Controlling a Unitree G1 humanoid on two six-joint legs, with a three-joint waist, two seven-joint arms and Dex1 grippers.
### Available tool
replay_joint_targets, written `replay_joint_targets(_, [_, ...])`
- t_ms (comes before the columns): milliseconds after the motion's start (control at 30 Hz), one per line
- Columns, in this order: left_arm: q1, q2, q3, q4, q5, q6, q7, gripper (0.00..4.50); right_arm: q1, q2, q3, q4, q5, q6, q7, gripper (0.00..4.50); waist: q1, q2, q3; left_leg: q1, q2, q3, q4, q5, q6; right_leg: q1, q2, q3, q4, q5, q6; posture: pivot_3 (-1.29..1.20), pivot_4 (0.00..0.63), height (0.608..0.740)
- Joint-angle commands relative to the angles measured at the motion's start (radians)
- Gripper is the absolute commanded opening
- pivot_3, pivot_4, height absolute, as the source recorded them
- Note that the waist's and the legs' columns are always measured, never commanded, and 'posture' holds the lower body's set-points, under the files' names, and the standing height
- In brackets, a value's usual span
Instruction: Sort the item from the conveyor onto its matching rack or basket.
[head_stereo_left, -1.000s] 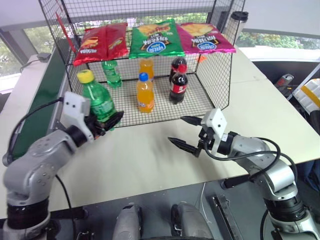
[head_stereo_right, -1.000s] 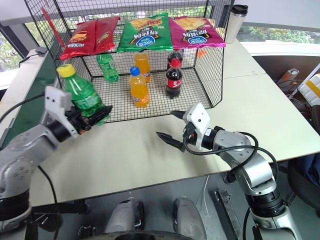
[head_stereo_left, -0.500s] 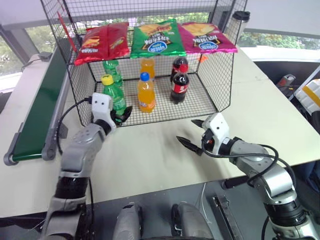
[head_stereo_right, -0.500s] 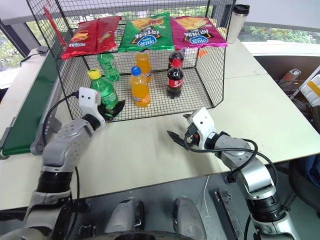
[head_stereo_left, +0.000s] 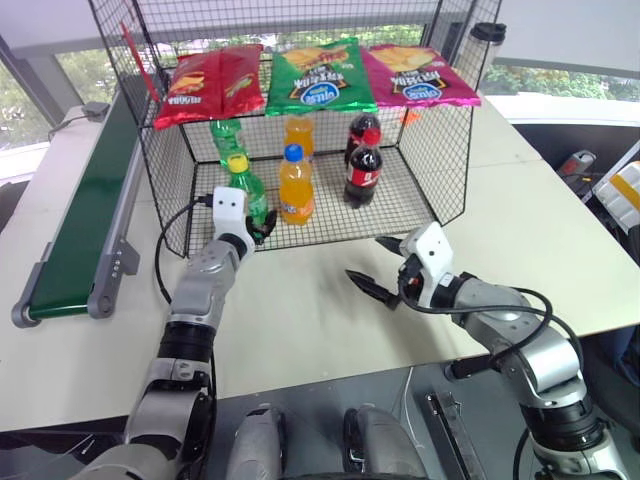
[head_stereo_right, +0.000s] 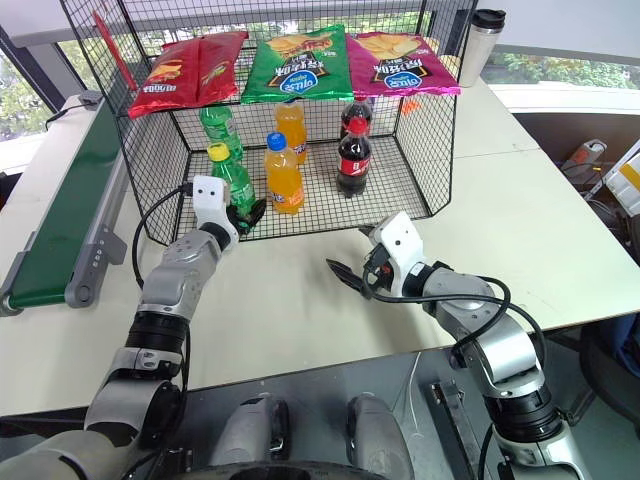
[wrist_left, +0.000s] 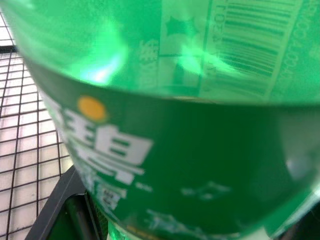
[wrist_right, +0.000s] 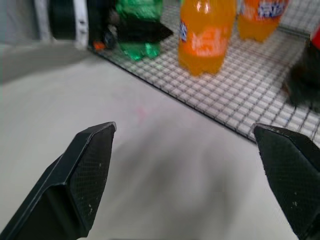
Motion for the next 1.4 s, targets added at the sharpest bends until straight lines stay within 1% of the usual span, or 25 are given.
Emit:
replay_joint_targets(33, [-0.045, -0.002, 0.021, -0.014, 0.021, -0.065, 0.02, 3.42, -0.015, 0.007, -0.022, -0.035, 0.014, -0.013, 0.006, 4.5, 0.0, 0.0, 0.0, 0.0, 0.0, 0.0, 0.0, 0.0, 0.0, 0.0, 0.0, 0.0, 0.0, 0.0, 0.0, 0.0, 0.15, 0.74])
replay_joint_targets(100, [-0.045, -0.004, 0.022, -0.01, 0.026, -0.073, 0.027, 4.47, -0.017, 0.008, -0.02, -0.034, 0.012, -0.014, 0.005, 4.5, 0.0, 0.0, 0.0, 0.0, 0.0, 0.0, 0.0, 0.0, 0.0, 0.0, 0.0, 0.0, 0.0, 0.0, 0.0, 0.0, 0.15, 0.74])
replay_joint_targets(267, [-0.039, -0.004, 0.022, -0.024, 0.028, -0.072, 0.02, 4.47, -0.024, 0.015, -0.014, -0.039, 0.012, -0.004, 0.001, 4.5, 0.0, 0.0, 0.0, 0.0, 0.0, 0.0, 0.0, 0.0, 0.0, 0.0, 0.0, 0.0, 0.0, 0.0, 0.0, 0.0, 0.15, 0.74])
replay_joint_targets(367, [-0.024, 0.008, 0.023, -0.07, 0.02, -0.058, 0.004, 4.47, -0.026, 0.015, -0.013, -0.041, 0.013, -0.001, 0.003, 4.5, 0.0, 0.0, 0.0, 0.0, 0.0, 0.0, 0.0, 0.0, 0.0, 0.0, 0.0, 0.0, 0.0, 0.0, 0.0, 0.0, 0.15, 0.74])
replay_joint_targets(667, [0.091, 0.079, 0.032, -0.342, -0.001, 0.086, -0.032, 4.47, -0.018, 0.013, -0.016, -0.046, 0.017, 0.002, 0.014, 4.5, -0.002, 0.0, 0.0, 0.001, 0.0, 0.0, 0.0, 0.0, 0.0, 0.0, 0.0, 0.001, 0.001, 0.0, 0.0, 0.0, 0.15, 0.74])
replay_joint_targets(833, [0.207, 0.117, 0.045, -0.512, -0.014, 0.177, -0.037, 4.47, -0.014, 0.014, -0.012, -0.051, 0.017, 0.008, 0.014, 4.5, -0.002, 0.0, 0.0, 0.001, 0.001, 0.0, 0.0, 0.0, 0.0, 0.0, 0.0, 0.001, 0.001, 0.0, 0.0, 0.0, 0.15, 0.74])
replay_joint_targets(933, [0.284, 0.133, 0.062, -0.611, -0.047, 0.236, -0.049, 4.47, -0.015, 0.016, -0.01, -0.058, 0.018, 0.014, 0.013, 4.5, -0.005, 0.0, 0.0, 0.001, 0.001, 0.001, 0.0, 0.0, 0.0, 0.0, 0.0, 0.002, 0.001, 0.0, 0.0, 0.0, 0.15, 0.74])
replay_joint_targets(1033, [0.42, 0.165, 0.06, -0.734, -0.066, 0.269, -0.09, 4.47, -0.018, 0.015, -0.013, -0.062, 0.023, 0.021, 0.015, 4.5, -0.007, 0.0, 0.0, 0.001, 0.001, 0.0, 0.0, 0.0, 0.0, 0.0, 0.0, 0.002, 0.001, 0.0, 0.0, 0.0, 0.15, 0.74])
replay_joint_targets(1133, [0.489, 0.176, 0.062, -0.786, -0.07, 0.281, -0.099, 4.47, -0.021, 0.014, -0.017, -0.06, 0.026, 0.023, 0.018, 4.5, -0.004, 0.0, 0.0, 0.002, 0.001, 0.0, 0.0, 0.0, 0.0, 0.0, -0.001, 0.003, 0.001, 0.0, 0.0, 0.0, 0.15, 0.74])
replay_joint_targets(1267, [0.598, 0.183, 0.084, -0.876, -0.11, 0.323, -0.117, 4.47, -0.024, 0.016, -0.024, -0.052, 0.032, 0.024, 0.024, 4.5, -0.002, 0.0, 0.0, 0.002, 0.001, 0.0, 0.001, 0.0, 0.0, 0.0, -0.001, 0.004, 0.001, 0.001, -0.001, 0.0, 0.15, 0.74])
replay_joint_targets(1400, [0.625, 0.189, 0.084, -0.9, -0.107, 0.326, -0.116, 4.47, -0.016, 0.014, -0.029, -0.052, 0.038, 0.022, 0.027, 4.5, 0.0, 0.0, 0.0, 0.002, 0.001, 0.0, 0.001, 0.0, 0.0, 0.0, -0.001, 0.005, 0.001, 0.001, -0.001, 0.0, 0.15, 0.74])
